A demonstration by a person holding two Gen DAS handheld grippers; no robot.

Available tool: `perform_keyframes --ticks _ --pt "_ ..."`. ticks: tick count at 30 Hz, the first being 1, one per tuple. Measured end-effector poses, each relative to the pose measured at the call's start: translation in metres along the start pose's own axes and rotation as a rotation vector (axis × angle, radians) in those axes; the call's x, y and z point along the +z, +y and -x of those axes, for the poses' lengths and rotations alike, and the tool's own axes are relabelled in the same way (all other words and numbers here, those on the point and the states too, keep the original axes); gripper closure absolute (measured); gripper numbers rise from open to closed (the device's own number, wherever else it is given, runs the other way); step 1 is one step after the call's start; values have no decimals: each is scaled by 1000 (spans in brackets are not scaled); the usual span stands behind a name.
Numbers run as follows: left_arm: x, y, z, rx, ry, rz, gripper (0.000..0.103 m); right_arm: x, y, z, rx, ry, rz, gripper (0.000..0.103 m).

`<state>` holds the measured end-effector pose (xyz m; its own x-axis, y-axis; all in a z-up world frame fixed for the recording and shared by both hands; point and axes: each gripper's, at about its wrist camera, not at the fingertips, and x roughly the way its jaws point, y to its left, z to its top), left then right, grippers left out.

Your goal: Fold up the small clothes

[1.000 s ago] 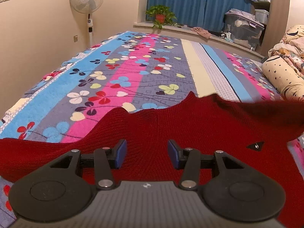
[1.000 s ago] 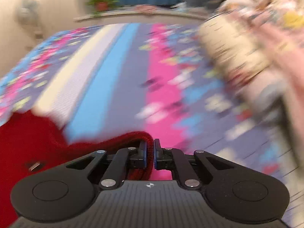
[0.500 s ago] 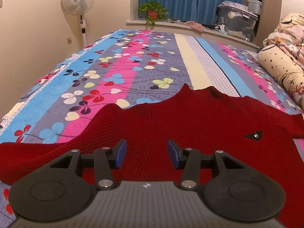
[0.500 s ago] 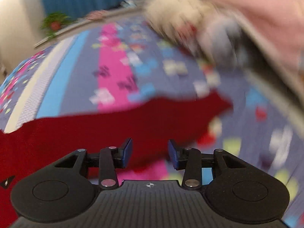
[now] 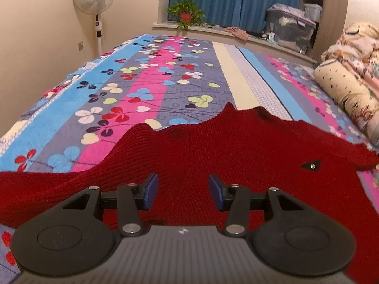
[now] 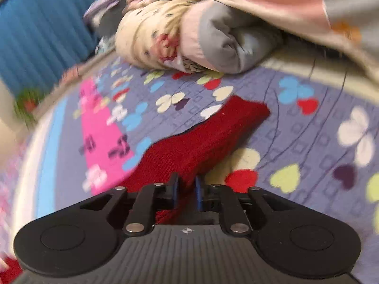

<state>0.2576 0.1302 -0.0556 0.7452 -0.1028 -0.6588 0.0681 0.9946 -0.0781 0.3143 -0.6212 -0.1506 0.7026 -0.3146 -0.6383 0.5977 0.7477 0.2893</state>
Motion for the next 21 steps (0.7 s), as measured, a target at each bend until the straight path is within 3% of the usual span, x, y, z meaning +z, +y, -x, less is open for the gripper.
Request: perform_keyframes --ticks 3,8,12,17,21 --pt "-4 12 10 -24 -8 34 50 -17 19 49 80 -22 202 79" --pt "-23 21 39 -49 -44 53 50 -58 16 141 303 56 333 67" --pt "-52 13 76 -49 -86 1 50 -97 8 211 409 90 440 54" --pt "-96 -13 130 -16 -142 -110 38 -141 0 260 429 111 552 52" --pt "-133 -32 175 -35 -149 -134 26 -158 -9 266 404 144 548 52"
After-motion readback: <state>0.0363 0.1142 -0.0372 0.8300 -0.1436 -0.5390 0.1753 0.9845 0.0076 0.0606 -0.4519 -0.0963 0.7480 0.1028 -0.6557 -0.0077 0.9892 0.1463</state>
